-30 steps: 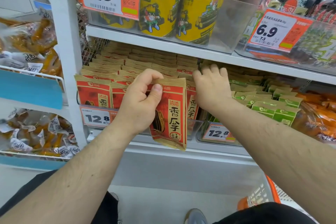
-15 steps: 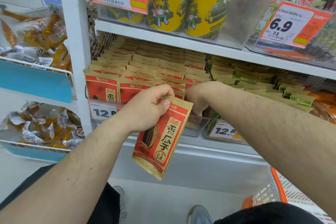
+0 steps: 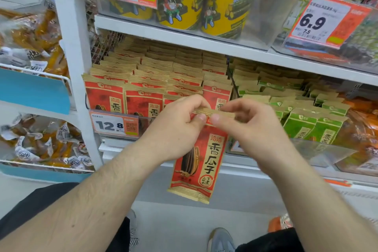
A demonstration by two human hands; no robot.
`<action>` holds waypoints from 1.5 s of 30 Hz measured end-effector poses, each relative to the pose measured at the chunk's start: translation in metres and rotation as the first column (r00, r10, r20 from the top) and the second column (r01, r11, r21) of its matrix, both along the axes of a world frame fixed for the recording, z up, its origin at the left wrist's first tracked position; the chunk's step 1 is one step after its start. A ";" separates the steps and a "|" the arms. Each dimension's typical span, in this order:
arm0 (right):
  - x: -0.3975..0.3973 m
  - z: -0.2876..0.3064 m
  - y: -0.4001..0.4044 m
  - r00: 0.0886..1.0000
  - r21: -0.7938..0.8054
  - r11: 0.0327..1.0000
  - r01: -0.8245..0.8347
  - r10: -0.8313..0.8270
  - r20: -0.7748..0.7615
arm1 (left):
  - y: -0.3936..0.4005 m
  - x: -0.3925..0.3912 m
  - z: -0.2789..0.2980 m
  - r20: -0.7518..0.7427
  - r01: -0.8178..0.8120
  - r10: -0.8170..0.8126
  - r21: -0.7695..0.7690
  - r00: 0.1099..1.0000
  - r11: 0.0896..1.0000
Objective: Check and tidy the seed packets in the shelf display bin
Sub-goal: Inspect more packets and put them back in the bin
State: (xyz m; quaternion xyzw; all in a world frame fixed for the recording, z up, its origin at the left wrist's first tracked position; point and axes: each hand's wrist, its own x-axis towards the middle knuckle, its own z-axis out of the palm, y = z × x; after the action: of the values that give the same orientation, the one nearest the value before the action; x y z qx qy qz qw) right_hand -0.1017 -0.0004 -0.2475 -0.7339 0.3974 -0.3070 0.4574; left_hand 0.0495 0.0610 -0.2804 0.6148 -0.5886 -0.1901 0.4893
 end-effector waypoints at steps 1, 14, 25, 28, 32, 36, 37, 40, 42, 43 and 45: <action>-0.001 -0.004 0.006 1.000 0.032 0.999 0.000 0.000 0.020 | 0.000 -0.005 0.000 -0.038 -0.004 0.003 -0.009 0.999 1.000; -0.035 -0.003 0.007 0.951 0.292 0.956 -0.016 -0.076 0.299 | 0.004 -0.028 0.013 -0.746 0.080 0.007 0.080 0.666 0.994; -0.039 -0.005 0.004 0.962 0.231 0.972 0.036 -0.096 0.257 | 0.005 -0.030 0.008 -0.706 0.193 -0.022 0.163 0.708 0.967; -0.039 -0.007 -0.001 0.950 0.218 0.973 0.072 -0.133 0.281 | 0.008 -0.032 0.008 -0.668 0.290 -0.074 0.217 0.740 0.932; -0.044 -0.005 -0.002 0.988 0.219 0.975 -0.030 -0.004 0.153 | 0.006 -0.033 0.009 -0.717 0.189 -0.014 0.166 0.697 0.968; -0.043 -0.009 0.003 0.992 0.224 0.966 -0.128 0.119 0.052 | 0.005 -0.029 0.011 -0.759 0.170 0.023 0.174 0.650 0.970; -0.043 -0.011 0.002 0.992 0.211 0.971 -0.113 0.097 0.085 | 0.006 -0.028 0.011 -0.757 0.206 0.008 0.188 0.653 0.960; -0.043 -0.012 -0.004 0.983 0.217 0.972 -0.090 0.052 0.173 | 0.008 -0.026 0.011 -0.743 0.311 -0.052 0.214 0.667 0.926; -0.046 -0.011 -0.007 0.979 0.241 0.957 -0.159 0.122 0.161 | 0.008 -0.026 0.010 -0.760 0.304 -0.049 0.199 0.648 0.931; -0.047 -0.011 -0.008 0.973 0.256 0.943 -0.213 0.182 0.141 | 0.008 -0.026 0.010 -0.771 0.292 -0.041 0.190 0.635 0.937; -0.051 -0.012 -0.008 0.948 0.277 0.907 -0.317 0.297 0.114 | 0.007 -0.024 0.010 -0.785 0.286 -0.043 0.173 0.618 0.942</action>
State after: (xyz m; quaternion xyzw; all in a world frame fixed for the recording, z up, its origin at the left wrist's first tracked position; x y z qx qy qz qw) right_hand -0.1531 -0.0080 -0.2593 -0.7008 0.3019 -0.1945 0.6164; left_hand 0.0251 0.0680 -0.2709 0.4798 -0.3439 -0.5603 0.5810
